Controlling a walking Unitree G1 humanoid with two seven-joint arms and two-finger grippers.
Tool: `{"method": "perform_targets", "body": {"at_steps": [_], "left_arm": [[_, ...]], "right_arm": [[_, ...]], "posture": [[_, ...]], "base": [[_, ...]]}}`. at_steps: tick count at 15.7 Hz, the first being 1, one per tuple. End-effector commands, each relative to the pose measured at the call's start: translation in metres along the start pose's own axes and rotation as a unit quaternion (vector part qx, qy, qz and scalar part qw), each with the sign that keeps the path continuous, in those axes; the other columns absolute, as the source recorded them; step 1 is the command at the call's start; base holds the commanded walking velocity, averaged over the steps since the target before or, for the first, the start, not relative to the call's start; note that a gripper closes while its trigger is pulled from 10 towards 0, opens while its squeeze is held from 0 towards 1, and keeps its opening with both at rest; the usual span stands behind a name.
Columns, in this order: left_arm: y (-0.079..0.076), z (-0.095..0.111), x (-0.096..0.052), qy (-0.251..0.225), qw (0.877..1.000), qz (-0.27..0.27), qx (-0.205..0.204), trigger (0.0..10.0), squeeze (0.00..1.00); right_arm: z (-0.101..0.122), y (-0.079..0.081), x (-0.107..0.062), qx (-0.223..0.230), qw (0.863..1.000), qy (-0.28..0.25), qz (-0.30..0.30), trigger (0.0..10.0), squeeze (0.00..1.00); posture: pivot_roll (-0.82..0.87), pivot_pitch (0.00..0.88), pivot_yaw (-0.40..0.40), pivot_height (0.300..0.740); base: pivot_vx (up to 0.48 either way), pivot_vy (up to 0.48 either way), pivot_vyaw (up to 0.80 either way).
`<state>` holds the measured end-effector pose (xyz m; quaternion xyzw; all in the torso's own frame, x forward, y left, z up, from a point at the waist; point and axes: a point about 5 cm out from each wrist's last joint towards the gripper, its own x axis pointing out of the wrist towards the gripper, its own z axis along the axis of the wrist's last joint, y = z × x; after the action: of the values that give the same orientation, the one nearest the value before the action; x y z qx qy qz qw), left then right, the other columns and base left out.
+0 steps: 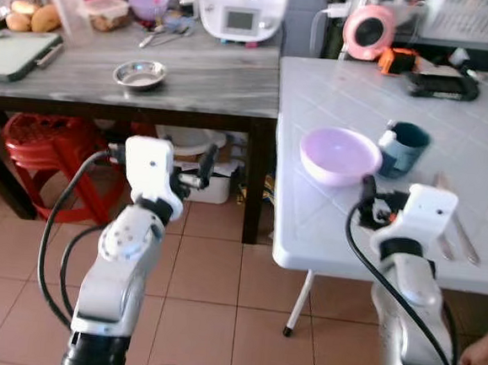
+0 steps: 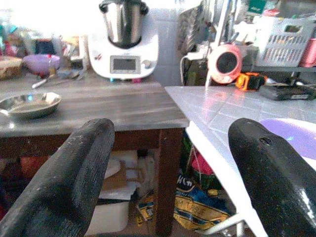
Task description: Setting the table
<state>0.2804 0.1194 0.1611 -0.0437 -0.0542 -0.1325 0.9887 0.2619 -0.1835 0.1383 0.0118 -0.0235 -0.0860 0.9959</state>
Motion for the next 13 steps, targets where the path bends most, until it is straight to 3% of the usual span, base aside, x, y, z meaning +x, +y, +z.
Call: {"method": "perform_targets", "body": {"at_steps": [1,3,9,13], "left_arm": [[0.006,-0.007,-0.001,0.015,1.0,-0.003,0.01,10.0,0.0],[0.006,-0.01,-0.004,0.02,1.0,0.003,0.008,10.0,0.0],[0.002,-0.012,-0.012,0.027,0.999,-0.018,0.008,10.0,0.0],[0.004,-0.009,-0.014,0.021,0.999,-0.027,0.001,10.0,0.0]], "right_arm": [[0.0,0.006,0.001,-0.003,1.0,-0.007,0.004,10.0,0.0],[-0.004,-0.003,-0.003,0.001,1.0,0.001,-0.012,10.0,0.0],[-0.01,-0.008,-0.002,-0.041,0.999,0.018,-0.015,10.0,0.0],[-0.009,-0.001,-0.001,-0.049,0.999,0.016,0.003,10.0,0.0]], "posture": [[-0.04,0.0,0.04,0.74],[-0.03,0.0,0.041,0.74],[-0.02,0.0,0.036,0.74],[-0.01,0.0,0.039,0.74]], "base": [[0.0,0.0,0.0],[0.0,0.0,0.0],[0.0,0.0,0.0],[0.154,0.0,0.0]]}}
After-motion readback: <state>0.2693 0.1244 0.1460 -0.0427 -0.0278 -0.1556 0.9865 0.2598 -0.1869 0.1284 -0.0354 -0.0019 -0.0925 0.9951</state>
